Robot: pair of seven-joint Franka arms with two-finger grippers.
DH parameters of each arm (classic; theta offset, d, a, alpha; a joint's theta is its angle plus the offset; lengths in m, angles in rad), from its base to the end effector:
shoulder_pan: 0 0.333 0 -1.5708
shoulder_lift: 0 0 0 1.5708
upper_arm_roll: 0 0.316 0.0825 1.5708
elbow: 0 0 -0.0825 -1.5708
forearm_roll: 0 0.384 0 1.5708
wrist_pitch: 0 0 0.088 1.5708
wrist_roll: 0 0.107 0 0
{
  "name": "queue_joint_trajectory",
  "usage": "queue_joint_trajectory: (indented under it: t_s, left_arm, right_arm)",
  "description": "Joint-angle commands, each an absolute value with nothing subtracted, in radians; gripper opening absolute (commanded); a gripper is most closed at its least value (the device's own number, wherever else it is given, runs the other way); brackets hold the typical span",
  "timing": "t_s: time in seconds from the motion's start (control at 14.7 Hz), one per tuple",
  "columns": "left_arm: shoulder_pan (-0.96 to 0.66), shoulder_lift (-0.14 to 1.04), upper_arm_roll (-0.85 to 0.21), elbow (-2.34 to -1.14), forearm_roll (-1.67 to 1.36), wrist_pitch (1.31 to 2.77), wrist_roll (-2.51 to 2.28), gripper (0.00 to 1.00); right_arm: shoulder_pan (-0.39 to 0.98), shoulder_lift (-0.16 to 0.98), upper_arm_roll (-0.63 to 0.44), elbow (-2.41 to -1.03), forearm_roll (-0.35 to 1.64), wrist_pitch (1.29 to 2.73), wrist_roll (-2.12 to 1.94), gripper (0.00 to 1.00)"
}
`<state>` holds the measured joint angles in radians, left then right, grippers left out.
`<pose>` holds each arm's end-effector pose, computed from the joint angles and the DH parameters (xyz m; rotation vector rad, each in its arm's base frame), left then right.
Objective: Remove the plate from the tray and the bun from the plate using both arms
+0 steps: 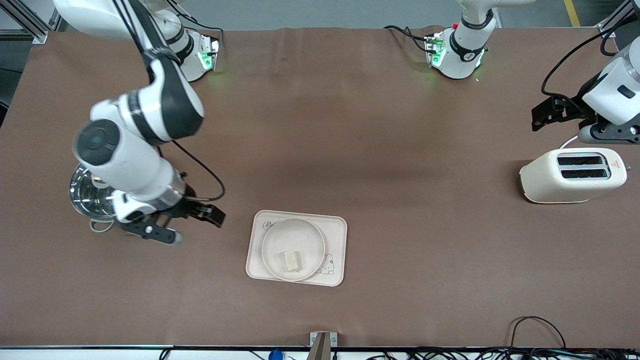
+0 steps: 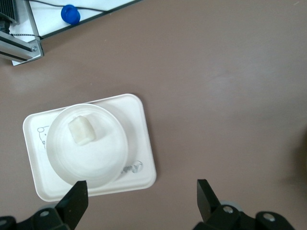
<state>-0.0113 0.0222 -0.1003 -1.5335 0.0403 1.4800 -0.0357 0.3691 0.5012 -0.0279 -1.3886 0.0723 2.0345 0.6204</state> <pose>0.5490 -0.0562 0.6222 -3.0940 0.1143 0.1124 0.6732 0.2474 0.4354 -2.9884 0.4554 -0.1569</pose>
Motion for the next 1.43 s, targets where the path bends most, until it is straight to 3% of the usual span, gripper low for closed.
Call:
queue_joint_trajectory:
  t_s: [0.0,0.41,0.95,1.16,1.36]
  left_arm:
    - [-0.008,0.023,-0.101,-1.525,0.031,1.485,-0.040,1.00]
    - [-0.008,0.023,-0.101,-1.525,0.031,1.485,-0.040,1.00]
    - [-0.008,0.023,-0.101,-1.525,0.031,1.485,-0.040,1.00]
    - [-0.008,0.023,-0.101,-1.525,0.031,1.485,-0.040,1.00]
    - [-0.008,0.025,-0.101,-1.525,0.031,1.485,-0.040,1.00]
  right_arm:
    - [0.396,0.575,-0.034,-1.387,0.089,2.088,0.684,1.00]
    - [0.406,0.695,-0.034,-1.387,0.210,2.210,0.712,1.00]
    - [0.449,0.842,-0.034,-1.387,0.212,2.397,0.698,1.00]
    - [0.465,0.873,-0.034,-1.385,0.212,2.450,0.696,0.88]
    - [0.469,0.877,-0.032,-1.385,0.212,2.451,0.692,0.60]
